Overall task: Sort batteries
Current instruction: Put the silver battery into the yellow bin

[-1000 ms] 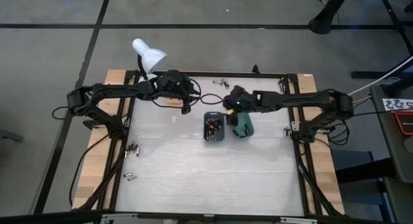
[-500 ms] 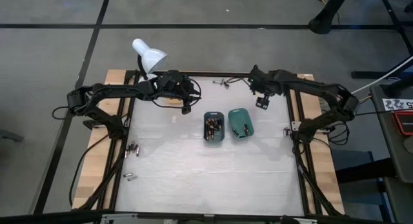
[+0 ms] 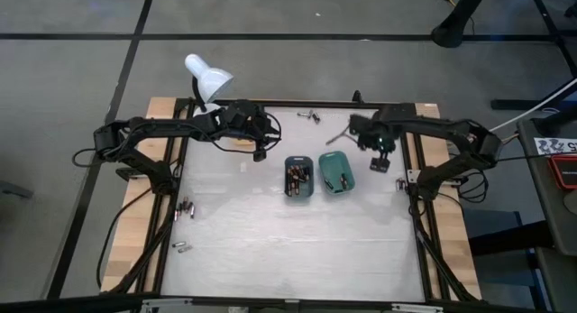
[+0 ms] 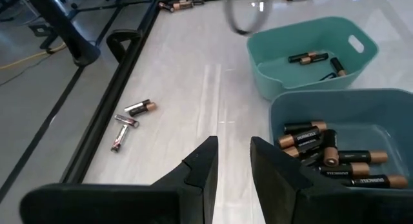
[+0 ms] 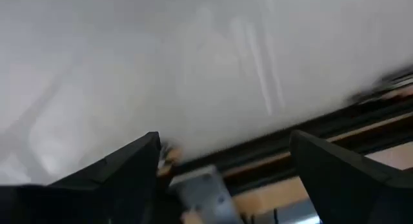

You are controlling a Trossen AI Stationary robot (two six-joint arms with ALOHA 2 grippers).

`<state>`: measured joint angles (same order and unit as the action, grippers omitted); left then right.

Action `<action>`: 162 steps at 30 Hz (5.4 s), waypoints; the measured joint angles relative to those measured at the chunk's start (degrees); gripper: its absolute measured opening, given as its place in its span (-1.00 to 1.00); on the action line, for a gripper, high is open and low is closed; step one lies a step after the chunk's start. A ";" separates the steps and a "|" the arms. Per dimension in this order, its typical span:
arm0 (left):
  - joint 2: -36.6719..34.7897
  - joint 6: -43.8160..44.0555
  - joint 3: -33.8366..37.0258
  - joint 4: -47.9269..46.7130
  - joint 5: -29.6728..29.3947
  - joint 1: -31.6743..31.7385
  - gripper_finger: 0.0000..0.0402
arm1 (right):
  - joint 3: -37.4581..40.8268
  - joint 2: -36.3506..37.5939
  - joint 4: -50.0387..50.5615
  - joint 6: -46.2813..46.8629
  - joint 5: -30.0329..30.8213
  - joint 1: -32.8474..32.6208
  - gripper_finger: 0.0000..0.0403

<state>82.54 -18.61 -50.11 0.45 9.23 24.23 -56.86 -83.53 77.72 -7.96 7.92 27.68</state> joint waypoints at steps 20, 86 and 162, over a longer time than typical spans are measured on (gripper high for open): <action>0.00 -2.38 0.00 -0.09 0.01 0.02 -0.59 | 10.87 -0.04 -3.43 3.01 -6.60 -6.36 0.71; 0.00 -3.85 0.00 -1.51 0.00 0.20 -0.59 | 20.90 -7.52 -15.75 36.21 -18.52 -7.77 -0.91; -0.02 -2.26 0.00 -1.03 -0.02 -0.77 -0.59 | 16.06 7.52 -18.97 62.80 -8.87 -45.00 0.12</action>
<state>82.52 -20.88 -50.11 -0.58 9.21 23.46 -40.81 -76.01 58.75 54.84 -0.95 -17.32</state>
